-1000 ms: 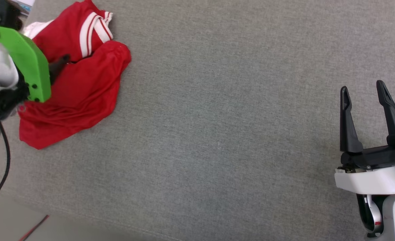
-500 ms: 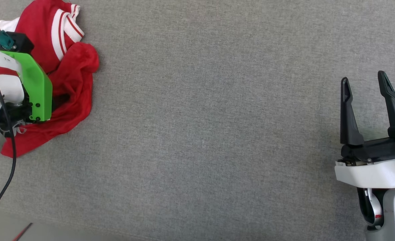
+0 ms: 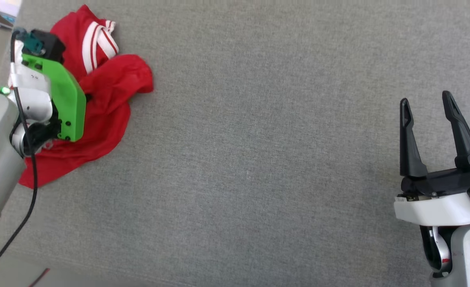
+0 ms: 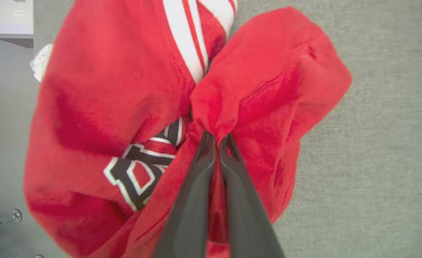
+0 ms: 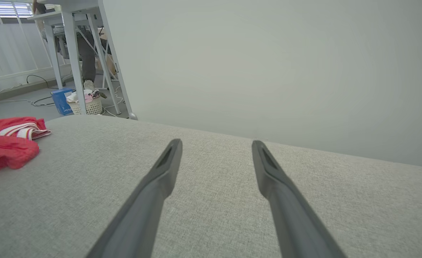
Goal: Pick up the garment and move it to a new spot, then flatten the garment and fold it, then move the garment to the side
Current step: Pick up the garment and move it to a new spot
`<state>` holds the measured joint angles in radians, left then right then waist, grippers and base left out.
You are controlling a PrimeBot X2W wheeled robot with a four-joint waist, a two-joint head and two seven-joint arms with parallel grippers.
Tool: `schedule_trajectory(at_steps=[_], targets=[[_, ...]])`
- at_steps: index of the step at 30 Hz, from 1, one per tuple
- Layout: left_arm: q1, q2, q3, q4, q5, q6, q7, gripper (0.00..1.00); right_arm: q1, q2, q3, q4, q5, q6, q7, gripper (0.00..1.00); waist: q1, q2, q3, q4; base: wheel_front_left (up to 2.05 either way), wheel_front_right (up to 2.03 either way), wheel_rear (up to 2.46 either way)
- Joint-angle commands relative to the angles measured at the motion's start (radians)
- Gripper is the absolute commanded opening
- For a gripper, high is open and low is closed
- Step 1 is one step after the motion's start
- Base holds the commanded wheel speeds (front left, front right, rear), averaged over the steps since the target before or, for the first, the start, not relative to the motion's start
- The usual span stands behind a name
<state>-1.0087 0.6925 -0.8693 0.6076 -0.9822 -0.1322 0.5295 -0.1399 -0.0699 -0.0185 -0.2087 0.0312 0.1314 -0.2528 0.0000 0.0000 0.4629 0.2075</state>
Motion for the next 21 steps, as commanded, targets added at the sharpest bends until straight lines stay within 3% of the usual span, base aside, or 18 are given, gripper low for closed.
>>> schedule_trajectory(at_steps=[1,5,10,16,21], targets=[[-0.034,0.02,-0.008,-0.033,0.005,0.002,-0.024,0.0,0.015,0.004,-0.001,0.004,0.007,-0.001,-0.009,1.0,0.0,0.0,-0.054,0.002,0.0,0.0,0.0],[-0.077,0.071,-0.051,-0.151,0.025,0.002,-0.072,0.0,0.039,0.013,-0.012,0.012,0.02,-0.001,-0.009,1.0,0.0,0.0,-0.104,-0.002,0.0,0.0,0.0],[-0.13,0.091,-0.089,-0.273,0.052,0.002,-0.108,0.0,0.058,0.018,-0.017,0.015,0.035,-0.001,-0.009,1.0,0.0,0.0,-0.144,-0.024,0.0,0.0,0.0],[-0.192,0.053,-0.135,-0.375,0.087,0.002,-0.122,0.0,0.054,0.019,-0.03,0.017,0.085,-0.001,-0.009,1.0,0.0,0.0,-0.158,-0.094,0.0,0.0,0.0],[-0.263,-0.022,-0.188,-0.432,0.127,0.002,-0.143,0.0,0.055,0.019,-0.054,0.022,0.128,-0.001,-0.009,1.0,0.0,0.0,-0.154,-0.194,0.0,0.0,0.0]])
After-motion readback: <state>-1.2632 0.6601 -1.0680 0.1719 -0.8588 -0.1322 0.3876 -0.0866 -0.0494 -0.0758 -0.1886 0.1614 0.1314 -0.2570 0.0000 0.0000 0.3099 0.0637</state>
